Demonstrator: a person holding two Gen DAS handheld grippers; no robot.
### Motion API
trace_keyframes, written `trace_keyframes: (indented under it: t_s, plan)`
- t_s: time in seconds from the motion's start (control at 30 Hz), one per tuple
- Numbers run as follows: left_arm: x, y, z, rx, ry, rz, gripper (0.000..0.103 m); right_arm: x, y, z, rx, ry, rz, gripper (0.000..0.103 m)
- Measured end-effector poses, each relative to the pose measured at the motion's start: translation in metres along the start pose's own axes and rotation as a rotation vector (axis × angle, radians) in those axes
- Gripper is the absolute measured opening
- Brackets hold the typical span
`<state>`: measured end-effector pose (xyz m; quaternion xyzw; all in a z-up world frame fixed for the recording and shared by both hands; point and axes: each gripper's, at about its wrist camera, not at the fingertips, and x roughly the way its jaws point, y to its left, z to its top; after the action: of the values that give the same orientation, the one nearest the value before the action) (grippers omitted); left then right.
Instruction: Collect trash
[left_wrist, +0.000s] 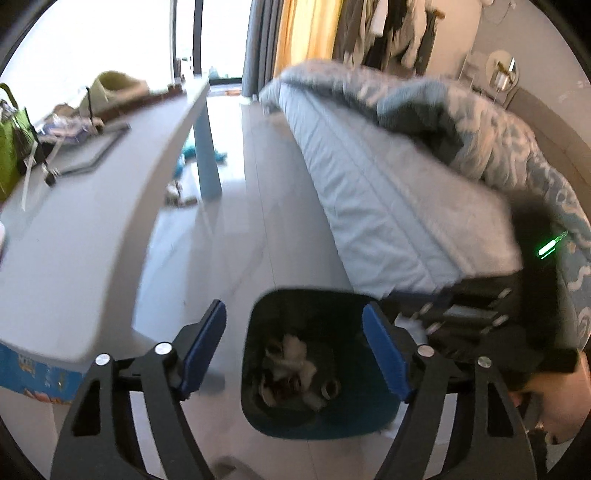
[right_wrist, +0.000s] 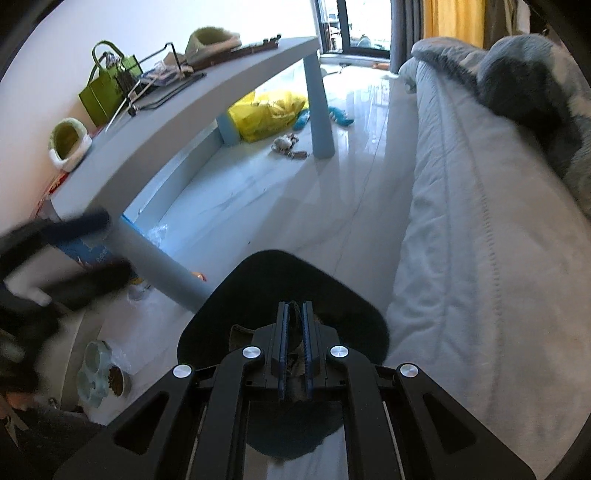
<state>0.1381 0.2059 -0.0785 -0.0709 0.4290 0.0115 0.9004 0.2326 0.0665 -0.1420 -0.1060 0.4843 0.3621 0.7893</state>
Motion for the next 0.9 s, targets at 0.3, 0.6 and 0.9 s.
trace_keyframes:
  t_s: [0.3,0.6,0.9]
  plan:
    - [-0.032,-0.003,0.01,0.028,-0.142,-0.029,0.065,0.036,0.016,-0.01,-0.057,0.108,-0.039,0.008]
    - [-0.067,-0.003,0.019,0.027,-0.272,-0.09,0.064,0.04,0.022,-0.021,-0.079,0.16,-0.081,0.06]
    - [-0.098,-0.039,0.02,0.114,-0.315,-0.04,0.077,-0.012,0.013,-0.016,-0.05,0.03,-0.064,0.06]
